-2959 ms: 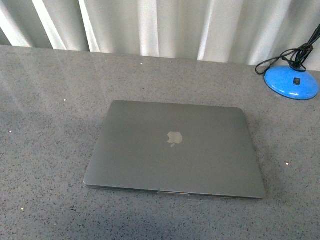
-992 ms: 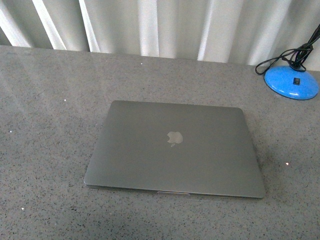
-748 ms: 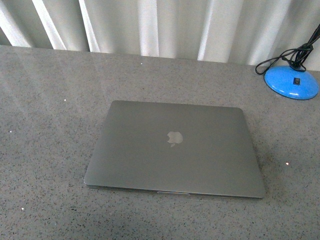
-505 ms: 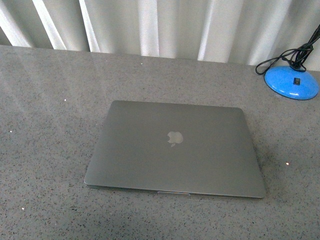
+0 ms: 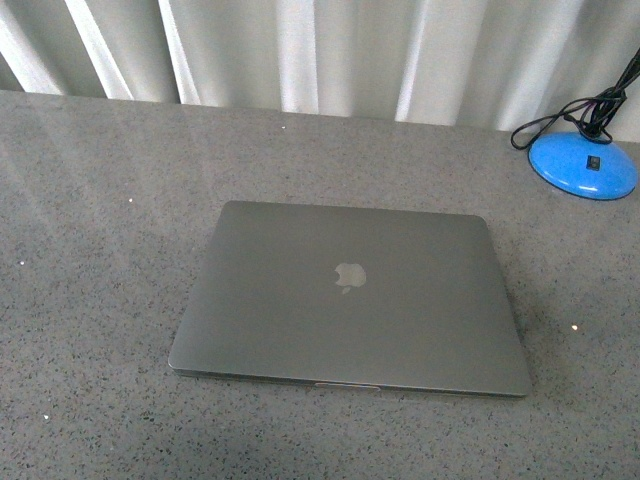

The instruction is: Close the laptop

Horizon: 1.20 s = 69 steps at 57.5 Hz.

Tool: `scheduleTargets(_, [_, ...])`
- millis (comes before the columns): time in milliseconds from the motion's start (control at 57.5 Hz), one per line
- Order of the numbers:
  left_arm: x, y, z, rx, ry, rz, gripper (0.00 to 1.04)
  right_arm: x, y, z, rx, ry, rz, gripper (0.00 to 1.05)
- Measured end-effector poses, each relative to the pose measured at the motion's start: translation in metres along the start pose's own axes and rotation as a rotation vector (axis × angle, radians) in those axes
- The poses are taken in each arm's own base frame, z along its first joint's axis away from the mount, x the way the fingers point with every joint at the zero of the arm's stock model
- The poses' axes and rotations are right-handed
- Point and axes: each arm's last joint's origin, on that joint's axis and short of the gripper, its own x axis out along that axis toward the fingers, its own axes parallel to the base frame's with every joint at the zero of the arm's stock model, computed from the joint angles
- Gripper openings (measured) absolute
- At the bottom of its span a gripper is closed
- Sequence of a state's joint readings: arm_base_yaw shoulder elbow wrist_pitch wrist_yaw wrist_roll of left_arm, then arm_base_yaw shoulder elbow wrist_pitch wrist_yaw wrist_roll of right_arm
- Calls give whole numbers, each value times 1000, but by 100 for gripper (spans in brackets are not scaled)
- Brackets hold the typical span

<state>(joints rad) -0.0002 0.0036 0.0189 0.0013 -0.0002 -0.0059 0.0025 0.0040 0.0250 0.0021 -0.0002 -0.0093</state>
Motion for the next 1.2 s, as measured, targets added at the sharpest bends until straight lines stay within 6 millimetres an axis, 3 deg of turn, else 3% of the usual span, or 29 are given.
scheduleTargets(1201, [0,0,0,0,0,0,98,0,0,0,0,0,0,95])
